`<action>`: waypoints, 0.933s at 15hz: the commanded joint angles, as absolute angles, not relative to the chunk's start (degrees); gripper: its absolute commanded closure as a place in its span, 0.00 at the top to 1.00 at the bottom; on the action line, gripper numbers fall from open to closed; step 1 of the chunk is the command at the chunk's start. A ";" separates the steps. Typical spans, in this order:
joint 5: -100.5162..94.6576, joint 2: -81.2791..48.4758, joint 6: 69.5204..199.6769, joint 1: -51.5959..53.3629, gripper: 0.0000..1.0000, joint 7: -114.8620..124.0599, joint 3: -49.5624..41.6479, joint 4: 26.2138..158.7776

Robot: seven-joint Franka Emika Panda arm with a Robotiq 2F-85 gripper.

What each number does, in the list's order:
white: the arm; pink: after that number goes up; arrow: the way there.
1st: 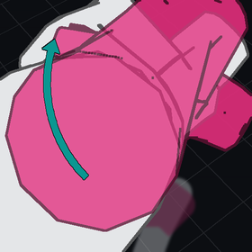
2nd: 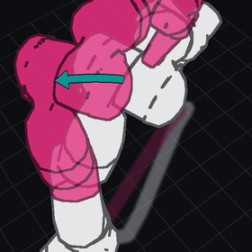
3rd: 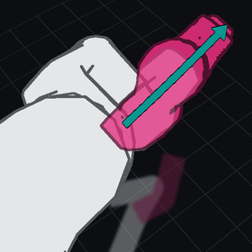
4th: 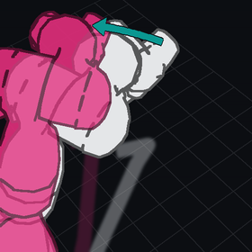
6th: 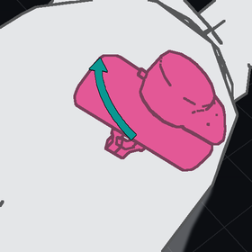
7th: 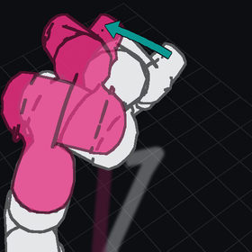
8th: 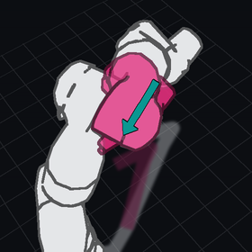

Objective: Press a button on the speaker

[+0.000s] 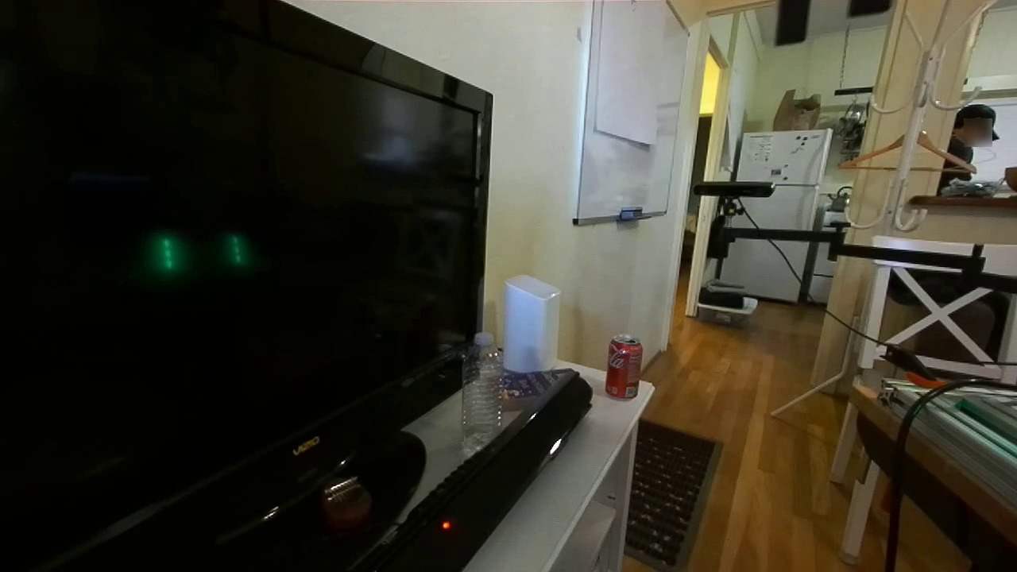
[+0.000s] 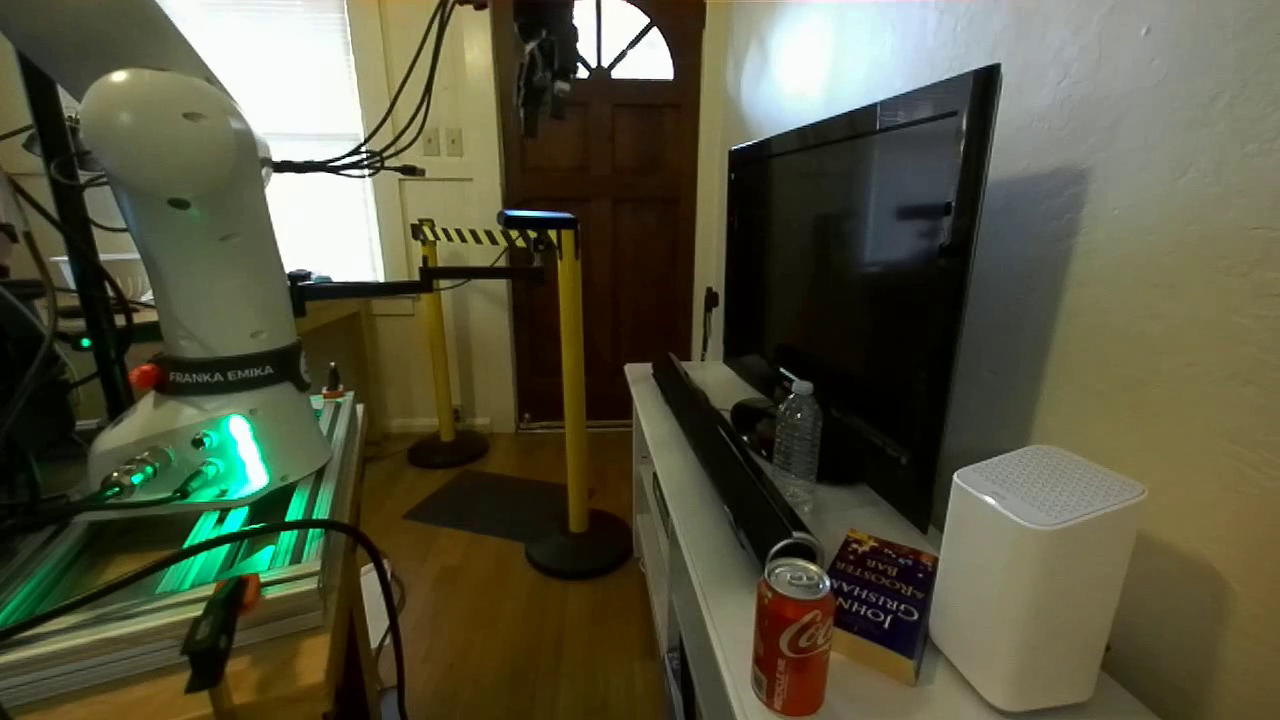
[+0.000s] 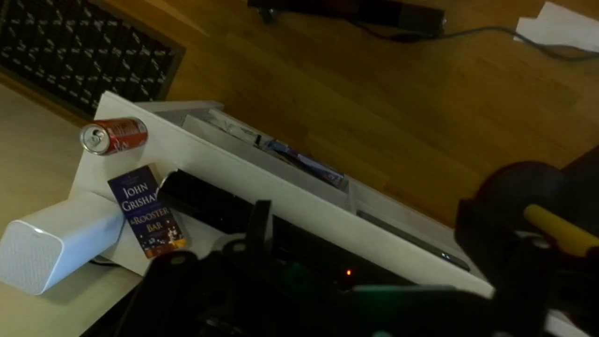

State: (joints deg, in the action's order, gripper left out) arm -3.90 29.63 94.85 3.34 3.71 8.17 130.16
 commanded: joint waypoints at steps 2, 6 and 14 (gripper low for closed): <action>-2.26 19.43 109.45 2.91 1.00 2.27 4.06 128.95; 1.91 11.19 119.55 2.65 0.68 4.37 2.30 128.01; 1.97 -1.61 146.95 2.90 0.12 8.43 3.02 129.60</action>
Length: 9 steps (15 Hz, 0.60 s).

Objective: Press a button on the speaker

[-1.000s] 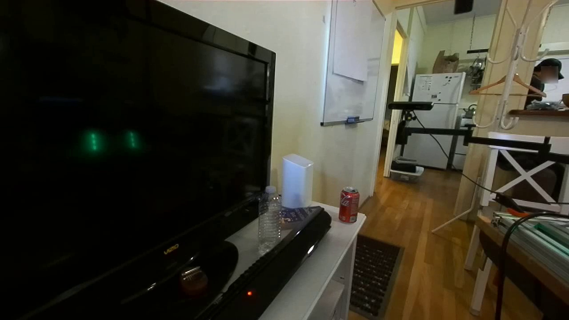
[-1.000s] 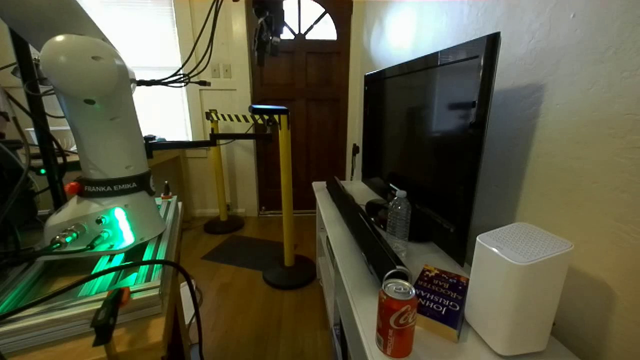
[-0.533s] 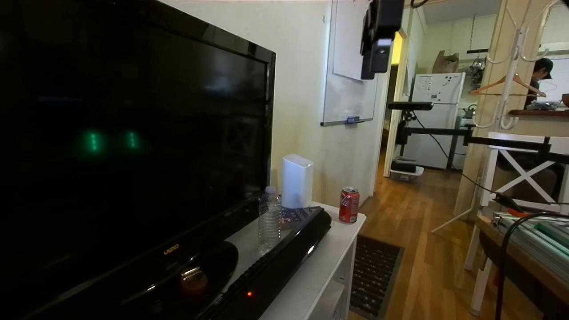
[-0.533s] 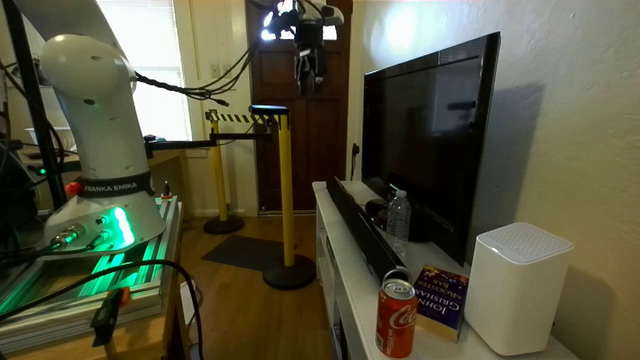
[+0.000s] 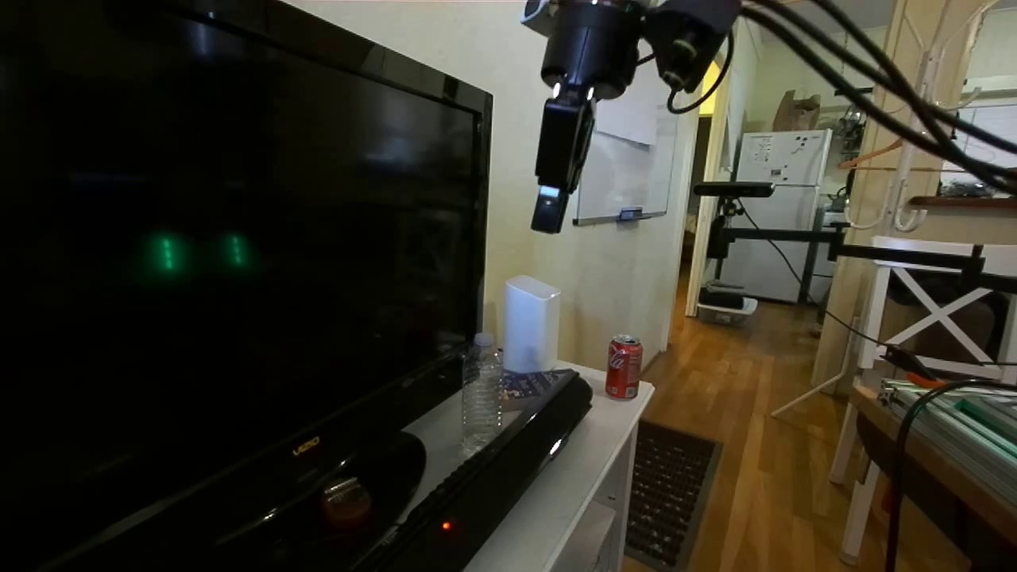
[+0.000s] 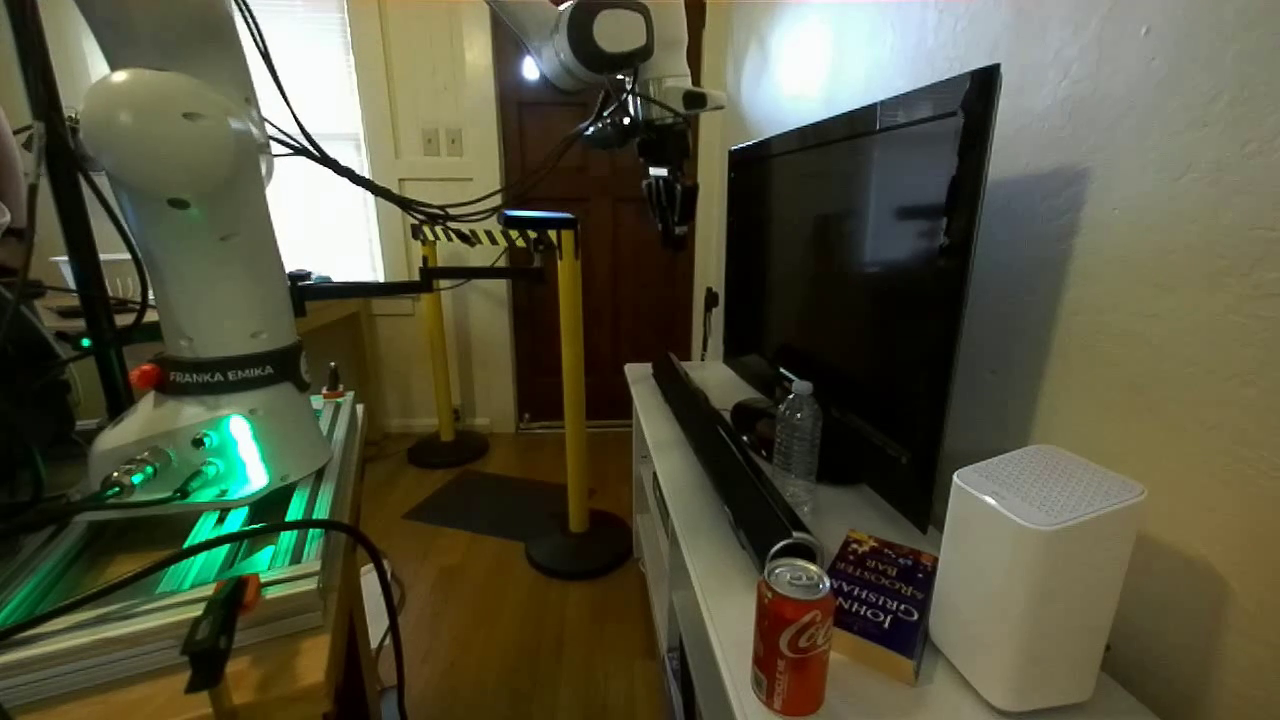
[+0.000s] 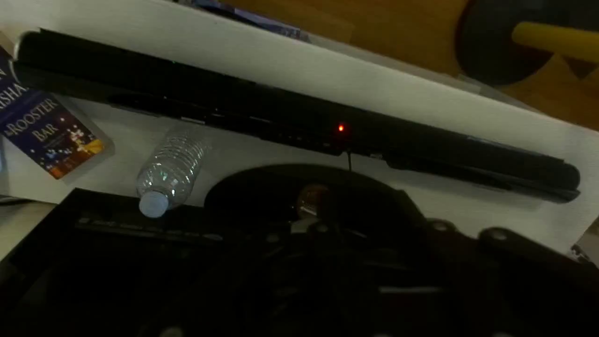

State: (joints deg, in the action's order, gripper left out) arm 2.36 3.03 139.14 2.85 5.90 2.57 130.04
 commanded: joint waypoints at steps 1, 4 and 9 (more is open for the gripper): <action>1.60 -3.54 150.79 2.96 0.03 8.95 3.00 129.92; 4.67 -10.72 159.54 3.07 0.00 6.33 3.22 129.28; 2.87 -11.08 159.45 3.16 0.01 7.08 2.73 129.88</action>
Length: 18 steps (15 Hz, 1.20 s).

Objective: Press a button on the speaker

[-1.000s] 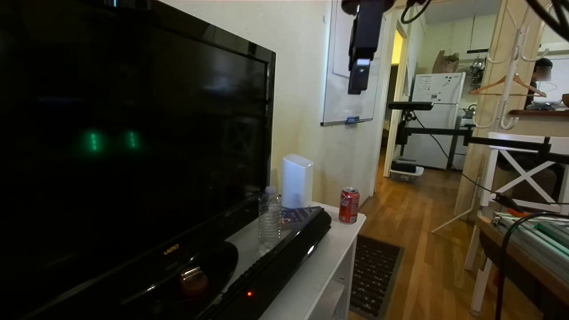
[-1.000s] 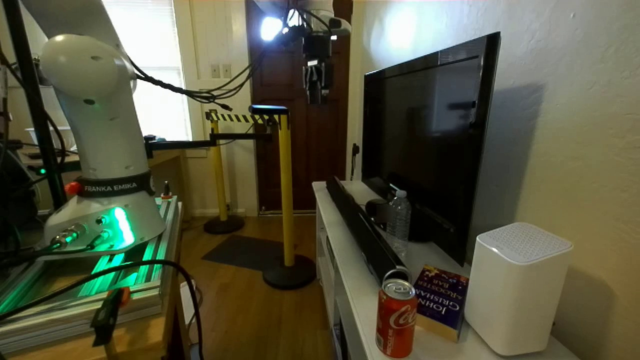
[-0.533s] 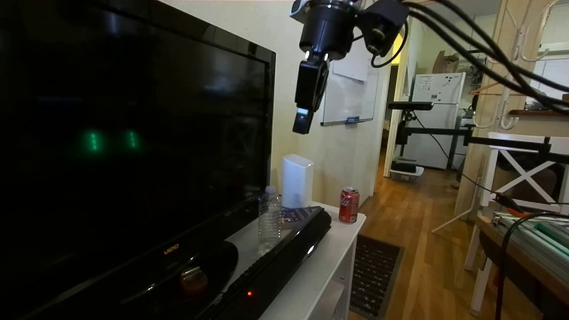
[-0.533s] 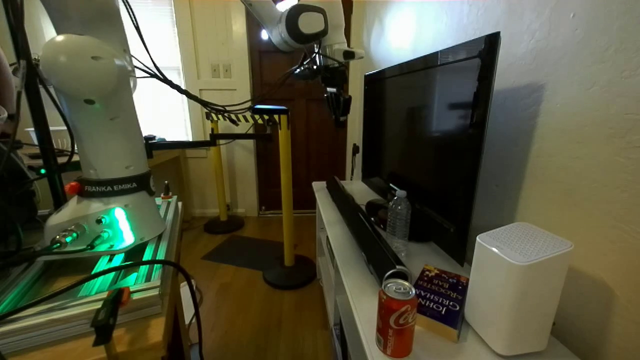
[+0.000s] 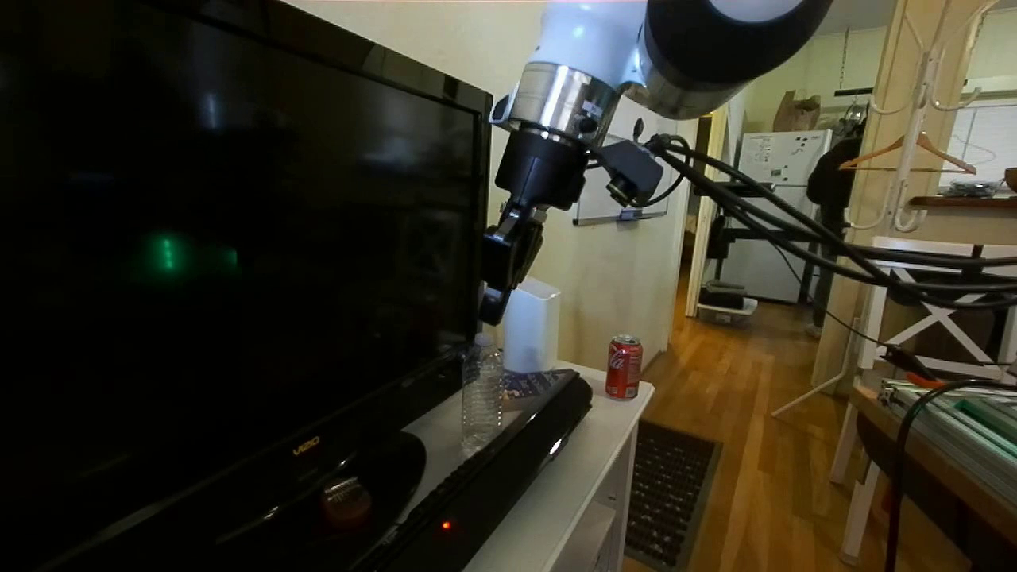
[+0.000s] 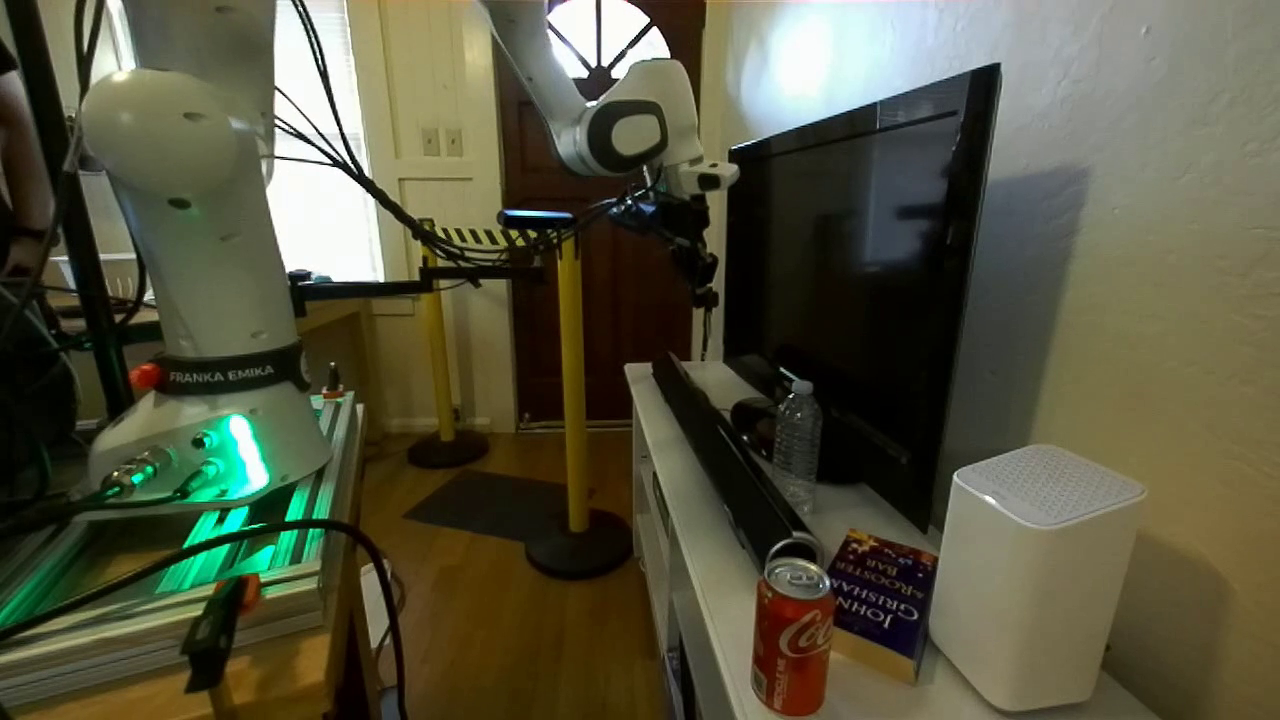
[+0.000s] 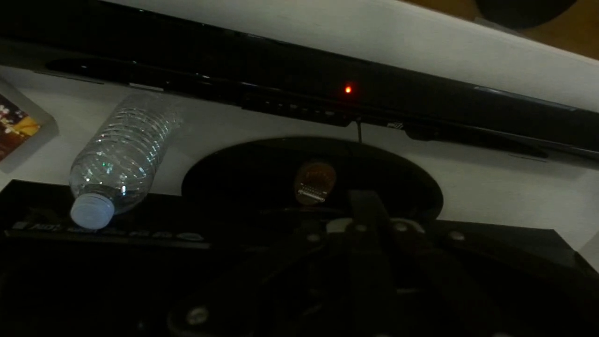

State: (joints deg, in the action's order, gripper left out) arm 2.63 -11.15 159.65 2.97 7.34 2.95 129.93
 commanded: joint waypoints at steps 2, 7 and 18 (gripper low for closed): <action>2.92 -11.01 159.45 3.16 0.00 7.09 2.74 129.57; 3.42 -19.31 163.61 3.20 0.00 7.15 2.79 125.02; 3.05 -34.93 164.35 4.29 0.00 7.77 1.70 113.75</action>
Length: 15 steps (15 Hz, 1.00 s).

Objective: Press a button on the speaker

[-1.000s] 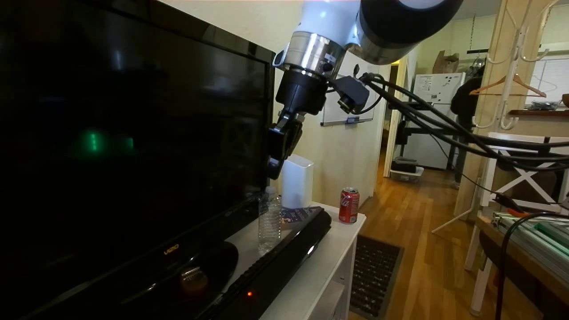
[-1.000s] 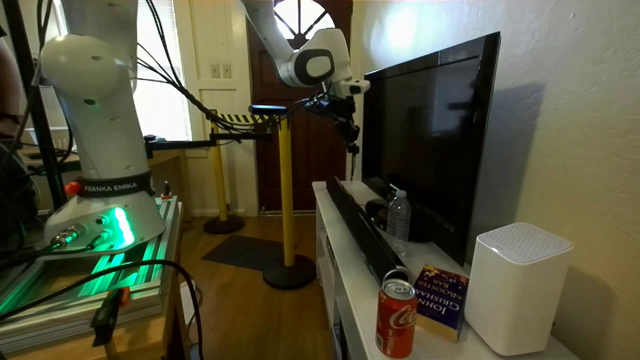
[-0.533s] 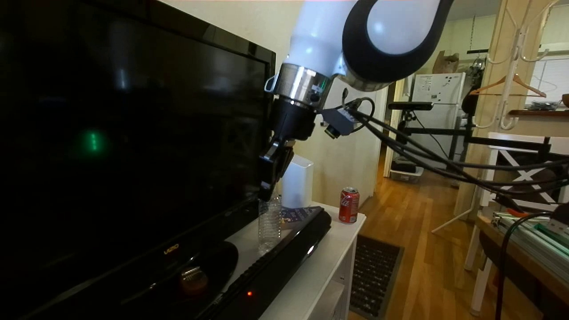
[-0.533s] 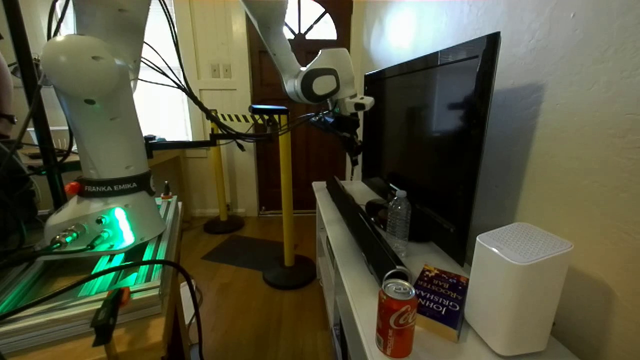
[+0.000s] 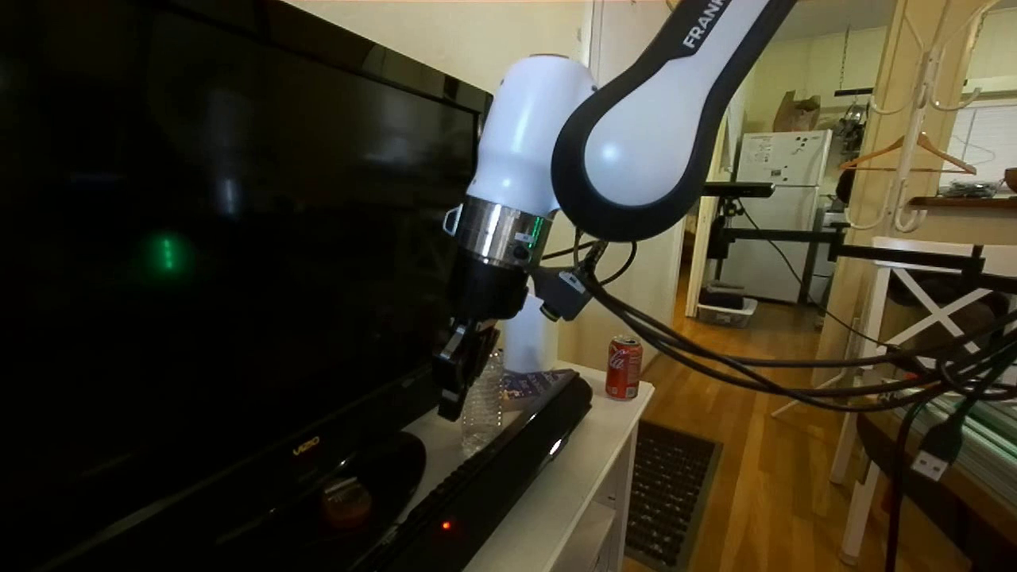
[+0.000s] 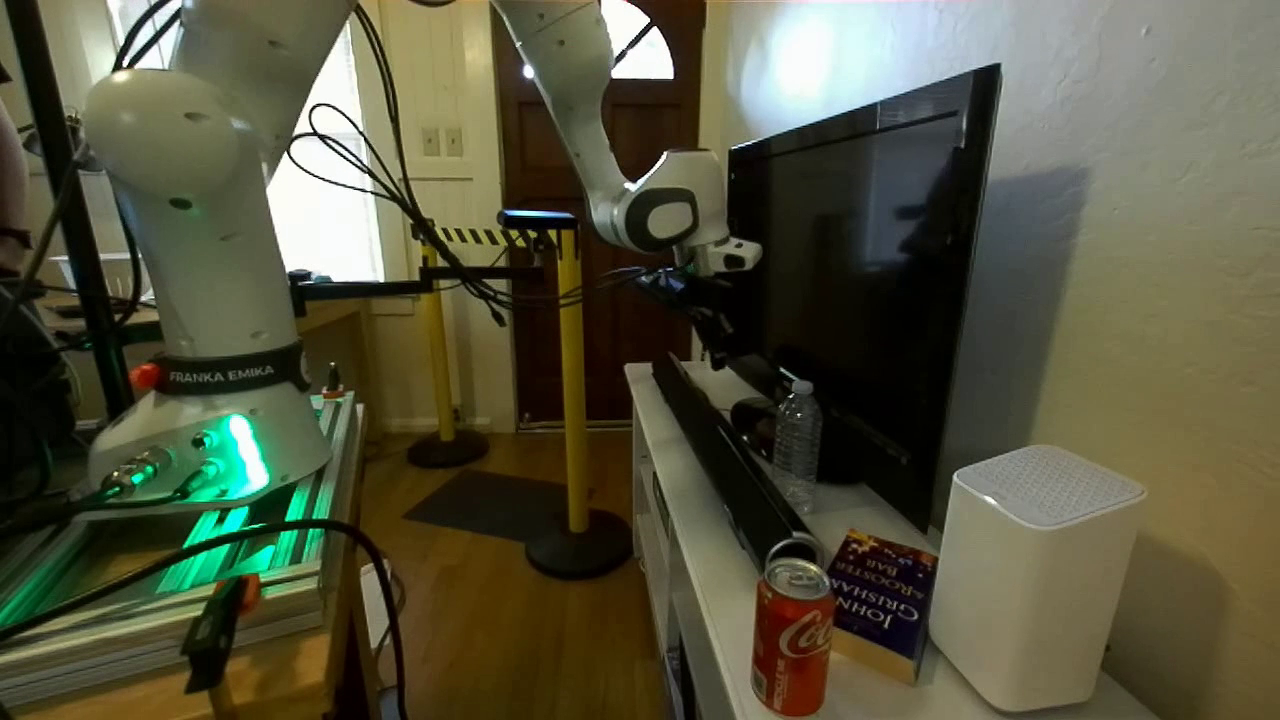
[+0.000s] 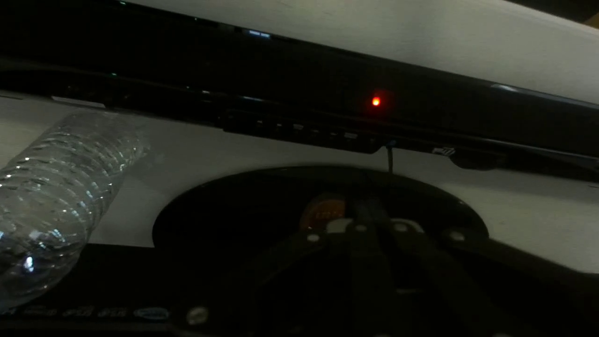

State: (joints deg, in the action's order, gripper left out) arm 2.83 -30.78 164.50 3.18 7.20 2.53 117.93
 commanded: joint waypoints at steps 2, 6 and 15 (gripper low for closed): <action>2.99 -36.77 164.36 4.61 0.00 7.93 1.37 112.36; 3.40 -39.61 164.76 4.10 0.00 6.97 2.12 110.04; 3.39 -43.34 164.61 4.06 0.00 6.75 2.20 107.02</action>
State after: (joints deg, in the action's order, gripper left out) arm 2.82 -41.63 164.50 4.09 7.19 2.19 108.91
